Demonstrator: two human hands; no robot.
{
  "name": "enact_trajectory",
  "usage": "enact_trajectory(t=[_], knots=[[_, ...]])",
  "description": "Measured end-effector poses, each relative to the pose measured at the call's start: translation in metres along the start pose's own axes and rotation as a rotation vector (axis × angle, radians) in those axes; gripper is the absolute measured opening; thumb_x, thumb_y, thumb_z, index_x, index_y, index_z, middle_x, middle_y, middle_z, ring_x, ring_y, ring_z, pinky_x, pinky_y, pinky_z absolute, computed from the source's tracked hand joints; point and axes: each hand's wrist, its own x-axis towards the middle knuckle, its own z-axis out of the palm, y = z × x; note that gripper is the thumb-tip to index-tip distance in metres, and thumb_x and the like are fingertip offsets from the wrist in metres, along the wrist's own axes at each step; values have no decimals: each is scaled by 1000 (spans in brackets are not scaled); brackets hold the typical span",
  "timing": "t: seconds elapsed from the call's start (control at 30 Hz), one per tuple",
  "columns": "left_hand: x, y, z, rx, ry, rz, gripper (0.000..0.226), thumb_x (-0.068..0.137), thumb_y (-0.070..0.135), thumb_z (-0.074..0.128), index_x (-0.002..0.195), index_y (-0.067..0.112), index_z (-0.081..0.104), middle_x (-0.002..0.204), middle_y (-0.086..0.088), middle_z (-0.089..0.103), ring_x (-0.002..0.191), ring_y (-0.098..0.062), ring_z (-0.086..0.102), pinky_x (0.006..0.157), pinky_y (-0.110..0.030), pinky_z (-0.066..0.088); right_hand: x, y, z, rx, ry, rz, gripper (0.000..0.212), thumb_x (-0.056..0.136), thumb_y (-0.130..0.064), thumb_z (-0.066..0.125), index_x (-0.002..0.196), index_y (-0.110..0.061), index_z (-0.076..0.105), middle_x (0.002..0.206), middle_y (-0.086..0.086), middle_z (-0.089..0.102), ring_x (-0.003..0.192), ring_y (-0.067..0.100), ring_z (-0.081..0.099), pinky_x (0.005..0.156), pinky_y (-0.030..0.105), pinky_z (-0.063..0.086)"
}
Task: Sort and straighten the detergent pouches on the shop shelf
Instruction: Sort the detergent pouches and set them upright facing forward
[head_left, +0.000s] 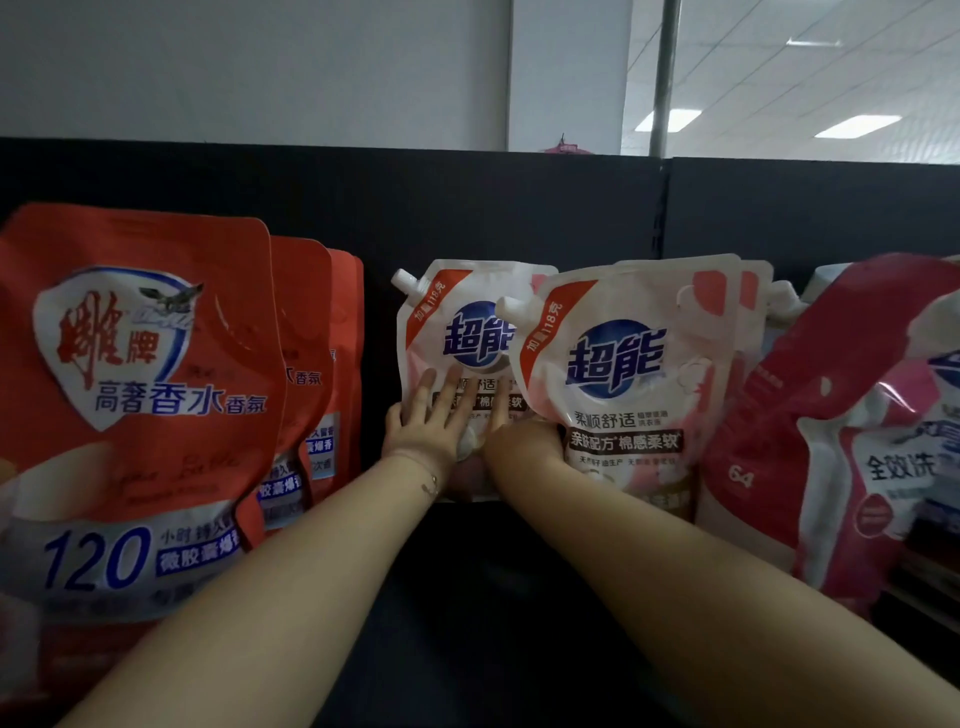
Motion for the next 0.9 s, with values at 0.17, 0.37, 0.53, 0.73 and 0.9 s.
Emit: enact_trajectory(t=[0.17, 0.37, 0.53, 0.73, 0.9], knots=[[-5, 3, -37, 4, -168, 24, 81, 96, 38, 48, 152, 25, -9, 158, 1, -24, 145, -31, -15, 112, -57, 18, -14, 2, 5, 37, 135, -125, 83, 99, -34, 40, 149, -6, -20, 143, 24, 42, 128, 39, 44, 102, 46, 37], [-30, -3, -54, -173, 150, 112, 40, 86, 21, 57, 126, 23, 55, 134, -3, 43, 129, -23, 37, 100, -41, 38, -48, 9, -2, 62, 432, -344, 41, 93, -15, 51, 133, -7, 45, 126, 11, 57, 113, 29, 56, 85, 38, 47], [-47, 23, -61, -1109, -69, -20, 17, 96, 20, 46, 85, 18, 59, 81, 0, 55, 83, -24, 58, 93, -45, 47, -76, 29, -5, 54, 480, -367, 35, 91, -19, 56, 124, -10, 51, 119, 8, 60, 109, 26, 58, 82, 36, 48], [-53, 75, -72, -1614, -293, -128, 13, 99, 15, 43, 98, 20, 55, 79, -2, 60, 71, -14, 58, 68, -31, 53, -103, 65, 5, 100, 521, -239, 32, 90, -32, 53, 118, -15, 52, 112, 3, 60, 102, 21, 57, 73, 30, 39], [-50, 87, -70, -1670, -192, -144, 22, 99, 16, 47, 117, 18, 59, 90, -2, 66, 79, -16, 63, 60, -27, 53, -116, 84, 18, 96, 431, -136, 35, 92, -25, 48, 122, -8, 47, 120, 11, 54, 113, 29, 51, 73, 32, 39]])
